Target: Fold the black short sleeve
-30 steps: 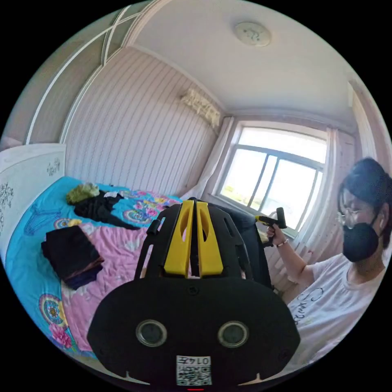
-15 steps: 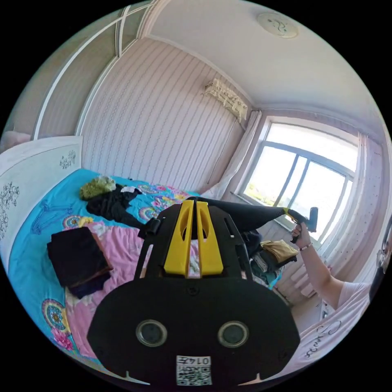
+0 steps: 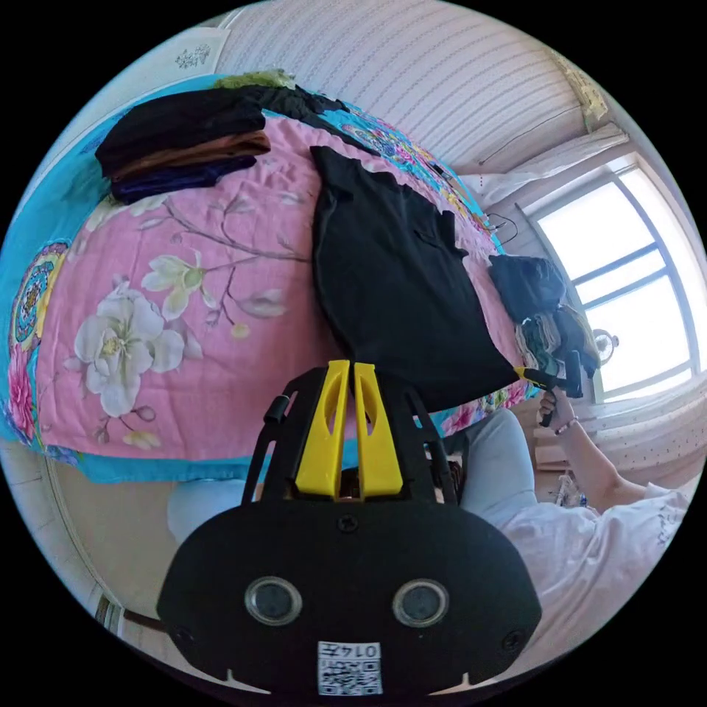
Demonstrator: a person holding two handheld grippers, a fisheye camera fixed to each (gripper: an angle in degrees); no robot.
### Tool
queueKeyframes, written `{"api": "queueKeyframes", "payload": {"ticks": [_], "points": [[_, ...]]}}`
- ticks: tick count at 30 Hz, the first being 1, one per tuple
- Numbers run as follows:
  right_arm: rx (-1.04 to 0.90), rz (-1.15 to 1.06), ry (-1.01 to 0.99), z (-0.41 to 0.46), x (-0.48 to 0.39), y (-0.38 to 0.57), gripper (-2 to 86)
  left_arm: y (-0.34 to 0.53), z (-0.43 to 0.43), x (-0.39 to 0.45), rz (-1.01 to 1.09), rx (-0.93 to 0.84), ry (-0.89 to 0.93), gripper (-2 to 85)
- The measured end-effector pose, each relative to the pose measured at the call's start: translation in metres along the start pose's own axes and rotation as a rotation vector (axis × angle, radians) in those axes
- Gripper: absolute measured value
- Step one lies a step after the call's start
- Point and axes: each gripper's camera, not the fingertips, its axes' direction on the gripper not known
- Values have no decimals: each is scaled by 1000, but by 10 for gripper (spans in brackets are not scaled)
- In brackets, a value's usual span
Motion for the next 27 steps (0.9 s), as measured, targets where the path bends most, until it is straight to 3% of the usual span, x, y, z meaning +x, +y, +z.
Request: {"api": "queueKeyframes", "payload": {"ticks": [7, 14, 20, 27], "points": [[89, 74, -110, 4, 43, 29, -3, 21, 33, -23, 19, -24, 49, -10], [26, 112, -14, 24, 65, 47, -2, 43, 55, -31, 113, -55, 40, -10], [46, 152, 92, 28, 84, 49, -3, 45, 86, -49, 13, -52, -97, -10], [141, 142, 75, 18, 98, 66, -3, 72, 104, -53, -34, 18, -33, -10]]}}
